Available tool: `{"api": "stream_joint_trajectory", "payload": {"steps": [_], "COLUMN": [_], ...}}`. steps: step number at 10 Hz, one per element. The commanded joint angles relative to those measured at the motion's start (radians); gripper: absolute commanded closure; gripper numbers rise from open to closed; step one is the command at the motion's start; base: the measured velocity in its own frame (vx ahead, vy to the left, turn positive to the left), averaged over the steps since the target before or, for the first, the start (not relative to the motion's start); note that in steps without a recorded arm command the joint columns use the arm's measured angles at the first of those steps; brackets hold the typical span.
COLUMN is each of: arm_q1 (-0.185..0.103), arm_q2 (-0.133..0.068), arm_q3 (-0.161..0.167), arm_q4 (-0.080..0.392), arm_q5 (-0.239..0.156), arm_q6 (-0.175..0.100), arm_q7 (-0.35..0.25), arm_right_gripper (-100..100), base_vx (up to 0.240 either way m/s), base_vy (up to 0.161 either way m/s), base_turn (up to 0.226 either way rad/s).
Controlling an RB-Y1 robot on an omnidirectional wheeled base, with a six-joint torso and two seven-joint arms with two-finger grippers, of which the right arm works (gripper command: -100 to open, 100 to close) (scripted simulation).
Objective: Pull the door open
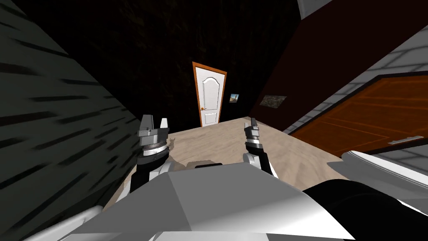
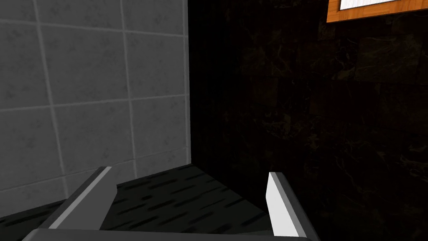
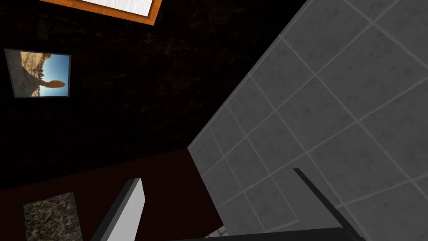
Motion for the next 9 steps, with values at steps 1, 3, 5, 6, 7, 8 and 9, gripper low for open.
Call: {"api": "stream_joint_trajectory", "payload": {"steps": [1, 3, 5, 6, 7, 8, 9], "arm_q1": [-0.004, -0.007, -0.010, -0.012, -0.014, -0.016, -0.017], "arm_q2": [-0.003, -0.009, -0.016, -0.019, -0.022, -0.026, -0.029], "arm_q3": [-0.008, -0.022, -0.037, -0.044, -0.051, -0.058, -0.066], "arm_q4": [0.007, 0.020, 0.033, 0.040, 0.046, 0.053, 0.060], "arm_q5": [-0.023, -0.055, -0.086, -0.102, -0.118, -0.134, -0.150], "arm_q6": [0.012, 0.022, 0.032, 0.038, 0.043, 0.048, 0.053], "arm_q7": [0.024, 0.050, 0.076, 0.089, 0.102, 0.115, 0.128], "arm_right_gripper": [-100, -100, -100, -100, -100, -100, -100], "base_vx": [-0.134, -0.092, -0.065, -0.088, -0.113, -0.116, -0.110], "base_vy": [0.076, 0.083, 0.080, 0.083, 0.082, 0.075, 0.068], "base_turn": [-0.237, -0.320, -0.268, -0.273, -0.262, -0.271, -0.290]}}
